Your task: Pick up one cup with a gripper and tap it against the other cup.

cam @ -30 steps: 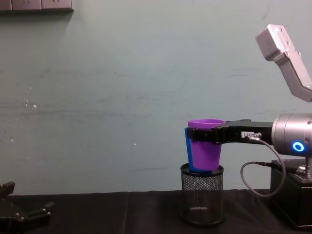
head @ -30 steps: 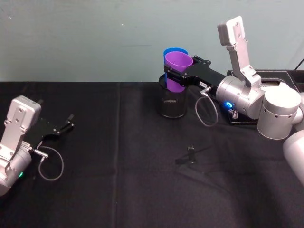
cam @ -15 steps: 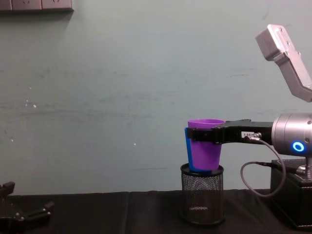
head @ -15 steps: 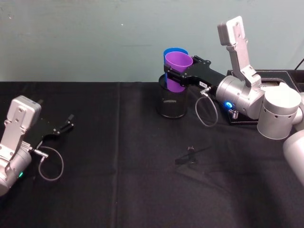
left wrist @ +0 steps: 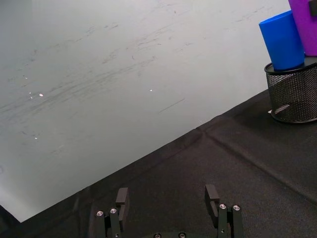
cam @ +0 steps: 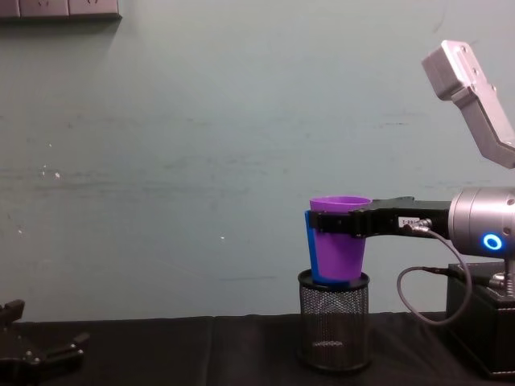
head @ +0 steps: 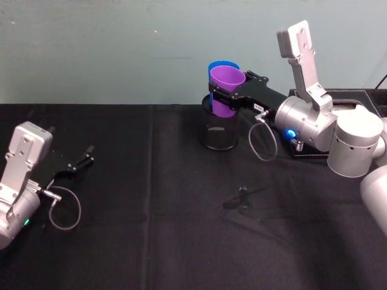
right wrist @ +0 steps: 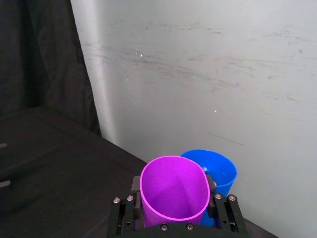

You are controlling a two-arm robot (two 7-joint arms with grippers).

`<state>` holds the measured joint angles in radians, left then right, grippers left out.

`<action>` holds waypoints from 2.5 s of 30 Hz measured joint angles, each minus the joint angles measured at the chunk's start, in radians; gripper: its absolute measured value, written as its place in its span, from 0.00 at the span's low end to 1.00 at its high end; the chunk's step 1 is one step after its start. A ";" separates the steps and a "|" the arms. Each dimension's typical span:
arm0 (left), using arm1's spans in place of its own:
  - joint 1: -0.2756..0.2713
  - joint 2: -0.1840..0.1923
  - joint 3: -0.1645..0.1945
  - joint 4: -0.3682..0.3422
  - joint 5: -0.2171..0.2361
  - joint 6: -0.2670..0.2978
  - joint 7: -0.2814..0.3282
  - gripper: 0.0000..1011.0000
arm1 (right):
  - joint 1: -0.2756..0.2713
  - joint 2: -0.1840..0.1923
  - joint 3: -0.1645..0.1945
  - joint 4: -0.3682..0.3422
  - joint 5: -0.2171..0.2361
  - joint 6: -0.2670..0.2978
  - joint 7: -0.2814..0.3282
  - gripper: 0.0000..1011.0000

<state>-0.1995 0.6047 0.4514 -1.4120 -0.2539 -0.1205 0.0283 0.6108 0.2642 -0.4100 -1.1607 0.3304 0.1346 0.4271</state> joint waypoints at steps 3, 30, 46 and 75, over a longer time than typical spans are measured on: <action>0.000 0.000 0.000 0.000 0.000 0.000 0.000 0.99 | 0.000 0.000 0.000 0.000 0.000 0.000 0.000 0.71; 0.000 0.000 0.000 0.000 0.000 0.000 0.000 0.99 | 0.000 0.000 0.000 0.000 0.000 0.000 0.000 0.71; 0.000 0.000 0.000 0.000 0.000 0.000 0.000 0.99 | 0.000 0.000 0.000 0.000 0.000 0.000 0.000 0.71; 0.000 0.000 0.000 0.000 0.000 0.000 0.000 0.99 | -0.131 0.045 -0.002 -0.196 0.011 0.034 -0.014 0.71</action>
<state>-0.1995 0.6047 0.4513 -1.4120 -0.2539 -0.1205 0.0283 0.4795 0.3089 -0.4122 -1.3568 0.3413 0.1688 0.4128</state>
